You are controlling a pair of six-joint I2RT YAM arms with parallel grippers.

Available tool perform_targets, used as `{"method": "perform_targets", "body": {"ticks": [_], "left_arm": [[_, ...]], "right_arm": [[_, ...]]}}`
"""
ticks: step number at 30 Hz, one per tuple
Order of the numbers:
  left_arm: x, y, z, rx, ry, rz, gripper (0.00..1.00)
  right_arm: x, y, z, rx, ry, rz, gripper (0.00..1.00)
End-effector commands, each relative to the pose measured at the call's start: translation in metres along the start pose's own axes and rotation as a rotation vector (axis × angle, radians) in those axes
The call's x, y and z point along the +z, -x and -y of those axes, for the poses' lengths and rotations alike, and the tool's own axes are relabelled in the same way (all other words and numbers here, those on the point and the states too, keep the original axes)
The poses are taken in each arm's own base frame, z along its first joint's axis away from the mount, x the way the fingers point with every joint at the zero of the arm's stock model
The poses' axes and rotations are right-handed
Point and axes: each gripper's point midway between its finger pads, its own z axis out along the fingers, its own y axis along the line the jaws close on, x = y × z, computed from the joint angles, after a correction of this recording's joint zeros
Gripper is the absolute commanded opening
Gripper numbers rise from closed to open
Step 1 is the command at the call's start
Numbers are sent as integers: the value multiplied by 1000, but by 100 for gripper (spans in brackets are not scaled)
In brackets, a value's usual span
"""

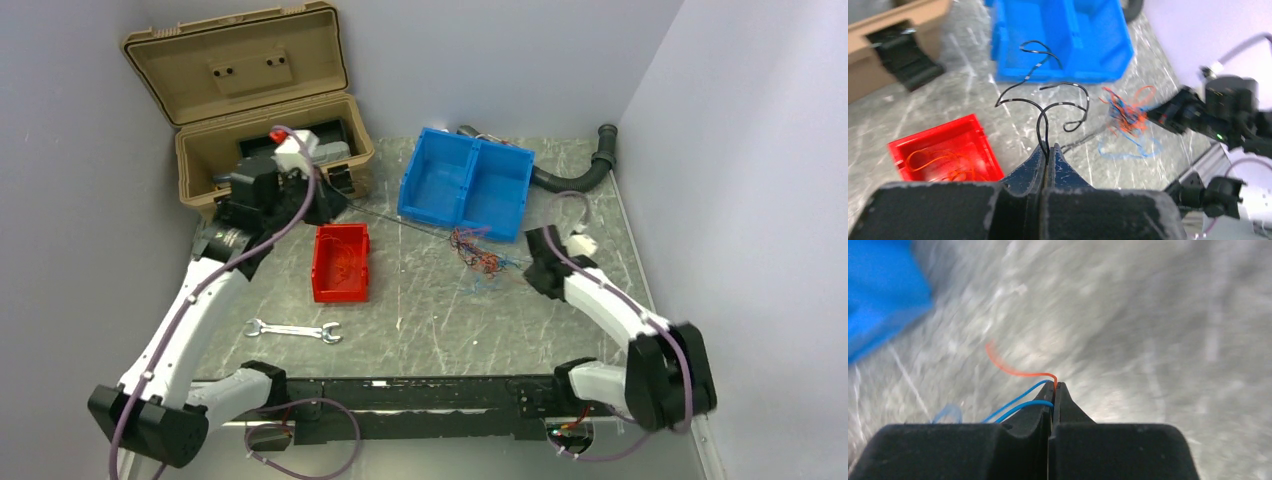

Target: Untangle the cables

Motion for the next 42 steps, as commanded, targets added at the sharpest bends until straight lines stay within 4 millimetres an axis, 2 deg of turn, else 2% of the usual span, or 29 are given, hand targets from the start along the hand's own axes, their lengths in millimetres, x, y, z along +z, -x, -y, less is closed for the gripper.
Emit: {"method": "perform_targets", "body": {"ticks": [1,3,5,7,10,12,13,16,18,21,22,24,26,28,33,37,42], "left_arm": [[-33,18,-34,-62,175,105,0],[-36,15,-41,-84,201,103,0],[-34,12,-38,-89,169,101,0],[-29,9,-32,-93,122,93,0],[-27,8,-35,-106,131,81,0],[-24,9,-29,-82,89,79,0],[-21,10,-22,-70,40,79,0],[-10,-1,11,-70,-177,18,1],[1,-12,20,-60,-215,-35,4],[16,-32,32,-17,-212,-108,17],[19,-37,36,-9,-213,-126,24],[24,-43,37,-7,-196,-144,49],[26,-44,34,-2,-175,-142,70],[25,-42,30,12,-140,-134,83],[31,-50,22,54,-73,-183,84],[50,-72,24,93,-48,-257,83],[84,-105,39,167,-104,-335,80]], "right_arm": [[-14,33,67,110,-142,121,0],[-24,47,86,160,-180,178,0],[-34,59,94,204,-181,217,0],[-44,68,97,242,-164,255,0],[-61,82,103,305,-161,320,0],[-69,90,91,240,-92,331,0],[-72,93,77,165,-14,324,9],[-88,93,29,-38,262,296,51],[-102,88,5,-97,429,297,68],[-118,81,-17,-149,597,304,77],[-121,78,-22,-169,628,290,78],[-122,71,-33,-222,669,255,78],[-122,64,-44,-275,698,213,78],[-124,53,-57,-336,739,180,78],[-126,24,-88,-447,743,123,78],[-112,-6,-106,-465,744,18,77],[-104,-22,-117,-460,780,-35,74]]}}
